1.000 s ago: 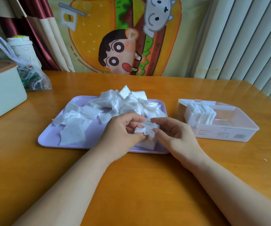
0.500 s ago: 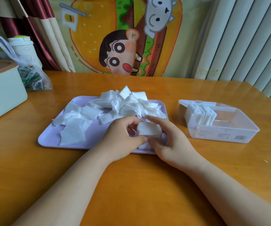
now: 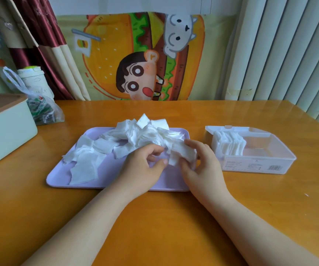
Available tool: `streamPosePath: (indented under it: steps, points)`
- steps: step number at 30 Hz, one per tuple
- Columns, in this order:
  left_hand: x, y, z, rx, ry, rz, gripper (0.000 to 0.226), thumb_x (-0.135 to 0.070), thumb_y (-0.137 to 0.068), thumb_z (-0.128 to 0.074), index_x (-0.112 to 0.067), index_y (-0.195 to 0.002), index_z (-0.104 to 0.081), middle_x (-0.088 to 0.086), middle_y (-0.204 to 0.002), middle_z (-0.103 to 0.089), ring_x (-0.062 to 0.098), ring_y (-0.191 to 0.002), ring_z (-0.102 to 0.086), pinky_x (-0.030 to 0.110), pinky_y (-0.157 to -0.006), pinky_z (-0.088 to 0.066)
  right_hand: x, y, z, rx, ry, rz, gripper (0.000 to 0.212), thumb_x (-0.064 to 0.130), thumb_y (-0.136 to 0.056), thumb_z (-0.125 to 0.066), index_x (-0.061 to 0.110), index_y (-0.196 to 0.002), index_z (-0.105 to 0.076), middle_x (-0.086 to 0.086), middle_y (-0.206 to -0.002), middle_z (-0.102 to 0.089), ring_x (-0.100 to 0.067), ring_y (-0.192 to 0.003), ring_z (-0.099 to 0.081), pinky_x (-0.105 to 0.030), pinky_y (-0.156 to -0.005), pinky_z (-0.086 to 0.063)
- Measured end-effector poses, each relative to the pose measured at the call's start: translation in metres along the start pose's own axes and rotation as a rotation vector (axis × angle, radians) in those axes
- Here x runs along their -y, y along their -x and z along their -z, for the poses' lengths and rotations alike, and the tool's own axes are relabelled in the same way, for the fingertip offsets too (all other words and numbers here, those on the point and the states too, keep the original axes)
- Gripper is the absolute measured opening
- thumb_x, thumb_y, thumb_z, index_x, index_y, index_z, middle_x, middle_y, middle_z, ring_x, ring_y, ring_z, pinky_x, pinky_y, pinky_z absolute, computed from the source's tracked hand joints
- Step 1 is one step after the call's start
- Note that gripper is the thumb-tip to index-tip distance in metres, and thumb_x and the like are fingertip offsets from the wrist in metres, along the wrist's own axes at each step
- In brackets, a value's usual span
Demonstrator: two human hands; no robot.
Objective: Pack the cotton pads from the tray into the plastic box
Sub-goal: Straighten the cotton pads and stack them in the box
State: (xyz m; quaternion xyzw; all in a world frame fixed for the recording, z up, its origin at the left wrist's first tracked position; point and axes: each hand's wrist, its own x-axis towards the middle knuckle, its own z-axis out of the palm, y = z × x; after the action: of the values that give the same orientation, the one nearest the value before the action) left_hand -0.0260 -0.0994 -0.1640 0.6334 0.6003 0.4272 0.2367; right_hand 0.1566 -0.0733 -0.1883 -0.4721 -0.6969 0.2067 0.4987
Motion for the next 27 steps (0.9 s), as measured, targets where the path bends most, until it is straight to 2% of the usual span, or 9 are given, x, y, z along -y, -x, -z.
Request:
streamPosePath:
  steps: [4,6,8,10,14,19,21,25,27]
  points:
    - [-0.01,-0.027,0.0,-0.054,-0.428,-0.256,0.018,-0.018,-0.09,-0.075,-0.022,-0.108,-0.077,-0.009,-0.129,-0.063,0.015,-0.122,-0.052,0.026,-0.101,-0.04,-0.004,-0.004,0.001,-0.049,-0.065,-0.139,0.048,0.017,-0.096,-0.069,0.026,-0.141,-0.055,0.011,-0.125,-0.058,-0.008,-0.107,-0.06,-0.006,-0.088,-0.041]
    - [-0.018,-0.046,-0.004,-0.029,-0.56,-0.288,0.022,-0.018,-0.09,-0.073,-0.018,-0.111,-0.076,-0.001,-0.143,-0.058,0.023,-0.135,-0.045,0.036,-0.11,-0.039,-0.005,-0.005,0.0,-0.053,-0.09,-0.164,0.05,0.017,-0.096,-0.068,0.027,-0.143,-0.053,0.011,-0.125,-0.058,-0.012,-0.104,-0.061,-0.012,-0.089,-0.043]
    - [-0.026,-0.063,-0.011,0.024,-0.607,-0.292,0.028,-0.018,-0.09,-0.071,-0.016,-0.118,-0.069,0.001,-0.146,-0.056,0.026,-0.139,-0.043,0.038,-0.113,-0.036,-0.006,-0.006,0.001,-0.05,-0.107,-0.19,0.052,0.017,-0.097,-0.067,0.027,-0.145,-0.051,0.01,-0.127,-0.058,-0.014,-0.102,-0.062,-0.022,-0.092,-0.048]
    - [-0.031,-0.077,-0.017,0.074,-0.618,-0.274,0.035,-0.018,-0.091,-0.068,-0.015,-0.125,-0.058,0.002,-0.134,-0.06,0.027,-0.13,-0.05,0.038,-0.105,-0.04,-0.006,-0.006,0.002,-0.044,-0.111,-0.204,0.053,0.017,-0.097,-0.067,0.027,-0.147,-0.05,0.01,-0.129,-0.057,-0.014,-0.105,-0.062,-0.024,-0.095,-0.049]
    - [-0.031,-0.094,-0.021,0.255,-0.77,-0.125,0.039,-0.024,-0.096,-0.058,-0.021,-0.134,-0.053,0.005,-0.12,-0.068,0.034,-0.114,-0.055,0.04,-0.087,-0.043,-0.005,-0.008,0.005,-0.043,-0.124,-0.213,0.051,0.014,-0.097,-0.066,0.03,-0.143,-0.051,0.016,-0.122,-0.054,-0.001,-0.108,-0.058,-0.008,-0.089,-0.04]
    - [-0.023,-0.083,-0.012,0.243,-0.651,-0.119,0.021,-0.03,-0.084,-0.053,-0.024,-0.1,-0.067,-0.001,-0.091,-0.071,0.028,-0.091,-0.064,0.048,-0.078,-0.055,-0.007,-0.01,0.005,-0.048,-0.133,-0.23,0.053,0.015,-0.097,-0.067,0.026,-0.146,-0.051,0.012,-0.128,-0.057,-0.011,-0.113,-0.06,-0.023,-0.099,-0.047]
    - [-0.016,-0.071,-0.006,0.227,-0.587,-0.137,0.019,-0.025,-0.087,-0.059,-0.029,-0.102,-0.07,-0.006,-0.091,-0.073,0.023,-0.089,-0.066,0.045,-0.078,-0.056,-0.007,-0.011,0.005,-0.048,-0.123,-0.225,0.054,0.015,-0.097,-0.067,0.024,-0.147,-0.051,0.009,-0.13,-0.057,-0.01,-0.118,-0.058,-0.023,-0.101,-0.045]
    - [-0.002,-0.047,0.005,0.165,-0.472,-0.18,0.032,-0.042,-0.095,-0.062,-0.042,-0.126,-0.066,-0.013,-0.11,-0.075,0.013,-0.105,-0.067,0.037,-0.09,-0.055,-0.005,-0.011,0.005,-0.039,-0.114,-0.233,0.054,0.016,-0.096,-0.067,0.025,-0.147,-0.05,0.008,-0.133,-0.057,-0.013,-0.117,-0.06,-0.028,-0.103,-0.048]
    - [0.003,-0.038,0.005,0.117,-0.44,-0.25,0.034,-0.031,-0.1,-0.058,-0.04,-0.131,-0.067,-0.012,-0.12,-0.075,0.016,-0.113,-0.066,0.037,-0.095,-0.054,-0.004,-0.01,0.005,-0.035,-0.107,-0.225,0.054,0.017,-0.096,-0.068,0.026,-0.147,-0.051,0.01,-0.132,-0.057,-0.012,-0.118,-0.06,-0.031,-0.105,-0.049]
